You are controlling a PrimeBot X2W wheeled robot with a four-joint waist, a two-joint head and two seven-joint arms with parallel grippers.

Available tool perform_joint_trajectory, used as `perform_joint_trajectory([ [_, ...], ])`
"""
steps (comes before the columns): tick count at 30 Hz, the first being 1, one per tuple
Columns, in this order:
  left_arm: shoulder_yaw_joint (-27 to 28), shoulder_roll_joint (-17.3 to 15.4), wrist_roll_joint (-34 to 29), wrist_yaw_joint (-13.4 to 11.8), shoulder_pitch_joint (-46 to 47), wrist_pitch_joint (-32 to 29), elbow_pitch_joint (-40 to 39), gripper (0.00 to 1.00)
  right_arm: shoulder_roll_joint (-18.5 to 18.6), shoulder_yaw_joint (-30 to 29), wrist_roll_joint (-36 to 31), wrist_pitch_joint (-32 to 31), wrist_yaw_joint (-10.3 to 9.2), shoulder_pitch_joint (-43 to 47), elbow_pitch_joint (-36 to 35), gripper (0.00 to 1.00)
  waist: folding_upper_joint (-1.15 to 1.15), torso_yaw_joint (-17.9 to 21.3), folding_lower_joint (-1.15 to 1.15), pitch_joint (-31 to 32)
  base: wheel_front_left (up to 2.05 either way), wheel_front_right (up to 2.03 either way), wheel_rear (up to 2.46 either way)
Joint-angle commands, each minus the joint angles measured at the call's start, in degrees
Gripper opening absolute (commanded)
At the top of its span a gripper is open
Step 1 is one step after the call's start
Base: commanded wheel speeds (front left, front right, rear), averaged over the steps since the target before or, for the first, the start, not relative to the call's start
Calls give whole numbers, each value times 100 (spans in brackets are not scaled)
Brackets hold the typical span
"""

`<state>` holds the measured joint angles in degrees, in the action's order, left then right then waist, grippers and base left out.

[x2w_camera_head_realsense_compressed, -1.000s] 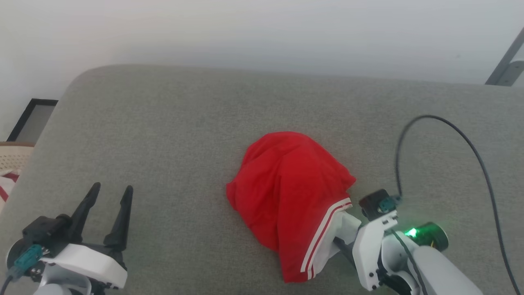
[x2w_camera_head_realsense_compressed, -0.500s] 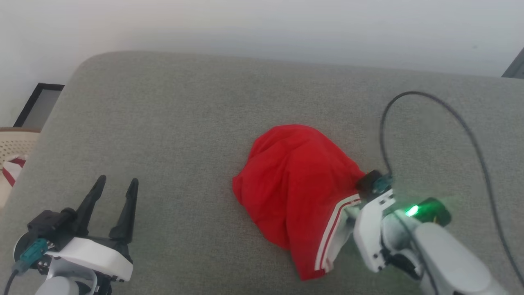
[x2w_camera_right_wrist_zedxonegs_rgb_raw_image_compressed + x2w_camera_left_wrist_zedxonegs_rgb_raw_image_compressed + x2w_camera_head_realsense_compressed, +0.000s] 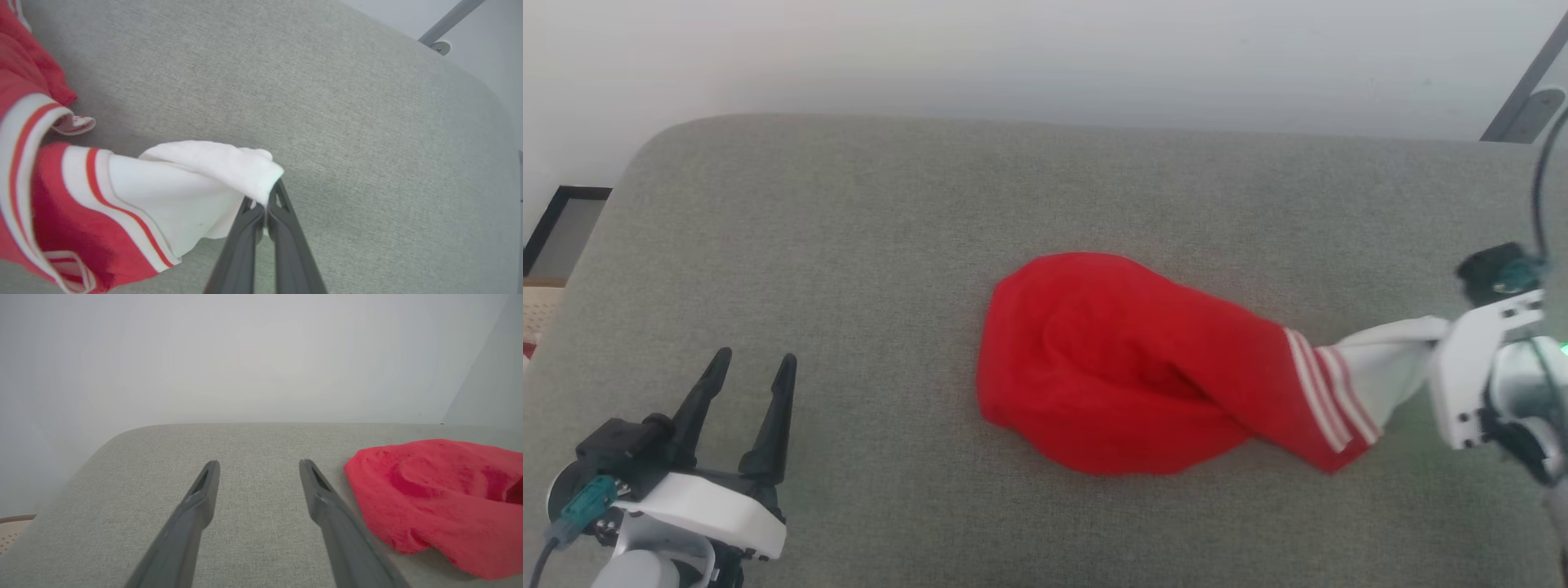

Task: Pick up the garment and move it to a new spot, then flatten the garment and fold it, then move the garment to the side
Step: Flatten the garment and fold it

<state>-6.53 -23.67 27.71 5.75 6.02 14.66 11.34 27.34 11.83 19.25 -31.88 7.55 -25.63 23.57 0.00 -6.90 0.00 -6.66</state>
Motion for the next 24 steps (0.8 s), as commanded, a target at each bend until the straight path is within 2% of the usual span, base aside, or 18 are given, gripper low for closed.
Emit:
perform_joint_trajectory([
  [1,-8,-32,-16,-6,89,29,12,100,24,-150,-30,-36,-12,77,29,0,0,15,0,-11,0,0,0],
  [7,-96,-34,-11,28,191,32,43,100,-165,-670,-195,21,-11,115,479,0,0,15,0,-86,0,0,0],
  [12,-168,-47,6,50,309,31,84,100,-388,-930,-172,190,-12,-16,1230,0,0,-25,0,-173,0,0,0],
  [13,-189,-45,1,54,333,26,90,100,-456,-991,-156,231,-12,-75,1364,5,0,-30,0,-184,0,0,0],
  [15,-220,-69,-18,56,396,-10,104,100,-511,-1069,-209,372,-11,-175,1597,35,0,-33,0,-207,0,0,0],
  [17,-254,-96,-16,60,465,-50,108,100,-544,-1132,-256,510,-12,-272,1761,100,0,-22,0,-212,0,0,0],
  [24,-353,-257,79,101,629,-281,-15,100,-545,-1111,-191,875,-11,-450,1871,100,0,100,0,-145,0,0,0],
])
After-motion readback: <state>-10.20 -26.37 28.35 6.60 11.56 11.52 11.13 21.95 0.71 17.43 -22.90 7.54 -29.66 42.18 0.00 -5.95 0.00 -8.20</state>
